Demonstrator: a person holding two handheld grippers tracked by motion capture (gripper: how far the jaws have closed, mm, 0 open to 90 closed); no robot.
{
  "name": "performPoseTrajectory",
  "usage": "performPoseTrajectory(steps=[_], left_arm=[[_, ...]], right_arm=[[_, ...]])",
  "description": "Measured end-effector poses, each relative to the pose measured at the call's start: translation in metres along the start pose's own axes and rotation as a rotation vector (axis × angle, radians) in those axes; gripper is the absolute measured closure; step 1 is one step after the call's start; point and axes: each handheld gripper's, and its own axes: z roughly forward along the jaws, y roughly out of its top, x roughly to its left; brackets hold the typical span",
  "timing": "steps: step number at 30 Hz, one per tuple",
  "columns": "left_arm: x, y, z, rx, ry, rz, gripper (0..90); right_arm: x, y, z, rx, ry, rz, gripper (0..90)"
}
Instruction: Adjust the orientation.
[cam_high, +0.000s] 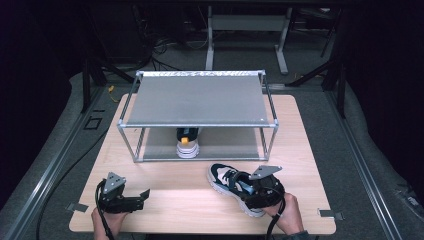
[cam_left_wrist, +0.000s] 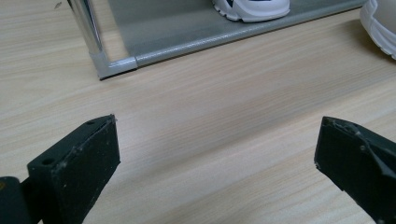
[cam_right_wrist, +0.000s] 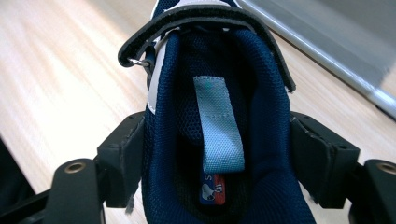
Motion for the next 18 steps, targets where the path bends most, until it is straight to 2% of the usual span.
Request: performPoseTrajectory(steps=[5, 7, 11, 12, 18], left_arm=[[0.0, 0.0, 0.0, 0.001, 0.004, 0.001, 0.1], [0.0, 0.0, 0.0, 0.001, 0.005, 0.0, 0.1], [0.001, 0.0, 0.0, -0.001, 0.006, 0.0, 0.1], [0.001, 0.0, 0.001, -0.001, 0.005, -0.002, 0.1], [-0.003, -0.002, 0.004, 0.006, -0.003, 0.0, 0.1]], right_arm=[[0.012, 0.002, 0.001, 0.008, -0.101, 0.126, 24.4], [0.016, 0.002, 0.002, 0.01, -0.125, 0.139, 20.4], [0.012, -0.005, 0.004, -0.025, -0.098, 0.153, 1.9], [0.012, -0.008, 0.006, -0.029, -0.091, 0.156, 0.0], [0.008, -0.023, 0.021, -0.096, -0.07, 0.173, 0.0]])
